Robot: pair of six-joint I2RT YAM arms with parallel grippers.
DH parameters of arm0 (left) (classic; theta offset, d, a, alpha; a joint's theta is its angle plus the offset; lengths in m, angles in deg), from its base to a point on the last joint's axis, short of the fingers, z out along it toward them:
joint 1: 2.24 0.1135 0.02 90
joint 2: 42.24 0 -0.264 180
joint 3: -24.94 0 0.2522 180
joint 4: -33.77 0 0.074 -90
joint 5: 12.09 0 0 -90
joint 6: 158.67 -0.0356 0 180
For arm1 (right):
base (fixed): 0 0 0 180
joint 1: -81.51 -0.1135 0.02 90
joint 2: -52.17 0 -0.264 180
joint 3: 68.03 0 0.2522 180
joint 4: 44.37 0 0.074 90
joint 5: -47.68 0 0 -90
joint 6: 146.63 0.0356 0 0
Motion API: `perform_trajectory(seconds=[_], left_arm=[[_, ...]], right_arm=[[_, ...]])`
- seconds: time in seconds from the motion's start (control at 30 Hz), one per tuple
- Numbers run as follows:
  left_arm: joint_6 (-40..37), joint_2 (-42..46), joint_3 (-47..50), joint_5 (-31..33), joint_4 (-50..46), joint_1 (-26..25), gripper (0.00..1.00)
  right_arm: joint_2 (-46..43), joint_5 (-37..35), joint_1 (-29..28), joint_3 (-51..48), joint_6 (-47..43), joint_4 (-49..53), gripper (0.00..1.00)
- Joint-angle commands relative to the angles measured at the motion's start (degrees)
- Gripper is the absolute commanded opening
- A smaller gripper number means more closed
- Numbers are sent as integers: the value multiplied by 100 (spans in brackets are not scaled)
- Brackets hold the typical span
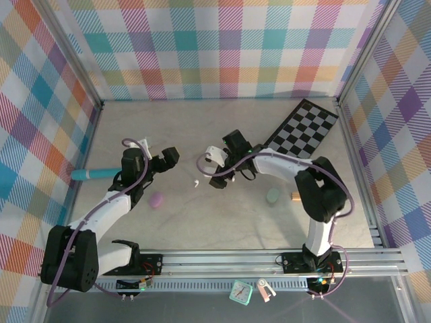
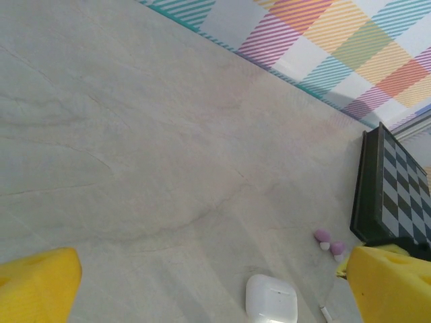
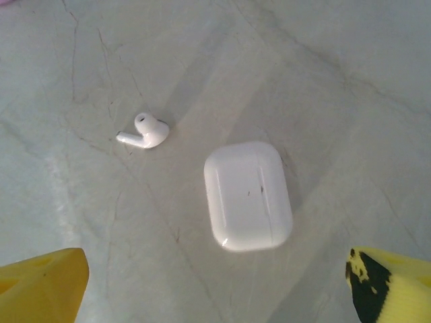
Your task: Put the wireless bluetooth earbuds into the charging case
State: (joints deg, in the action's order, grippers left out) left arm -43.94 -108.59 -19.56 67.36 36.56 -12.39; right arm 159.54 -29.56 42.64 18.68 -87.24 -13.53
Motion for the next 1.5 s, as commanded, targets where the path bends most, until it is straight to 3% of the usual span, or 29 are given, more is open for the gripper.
perform_trajectory(seconds=[0.0, 0.4, 0.67, 0.83, 1.1, 1.4, 1.47], left_arm=[[-39, 163, 145, 112, -189, 77, 100], [-197, 135, 86, 107, -233, 124, 100], [-187, 72, 67, 18, -197, 128, 100], [-193, 66, 62, -17, -205, 136, 100], [-193, -16, 33, -113, -162, 136, 100], [-198, -58, 7, -162, -145, 133, 100], [-204, -77, 7, -156, -135, 136, 100]], right_arm=[[533, 311, 54, 677, -744, 756, 94], [1495, 264, 194, 1567, -1144, 1348, 83], [1754, 251, 187, 1731, -1182, 1476, 66], [1795, 351, 188, 1740, -1202, 1491, 64], [1820, 443, 135, 1760, -1354, 1484, 71], [1951, 392, 83, 1976, -1404, 1619, 62], [1946, 403, 81, 1990, -1404, 1655, 55]])
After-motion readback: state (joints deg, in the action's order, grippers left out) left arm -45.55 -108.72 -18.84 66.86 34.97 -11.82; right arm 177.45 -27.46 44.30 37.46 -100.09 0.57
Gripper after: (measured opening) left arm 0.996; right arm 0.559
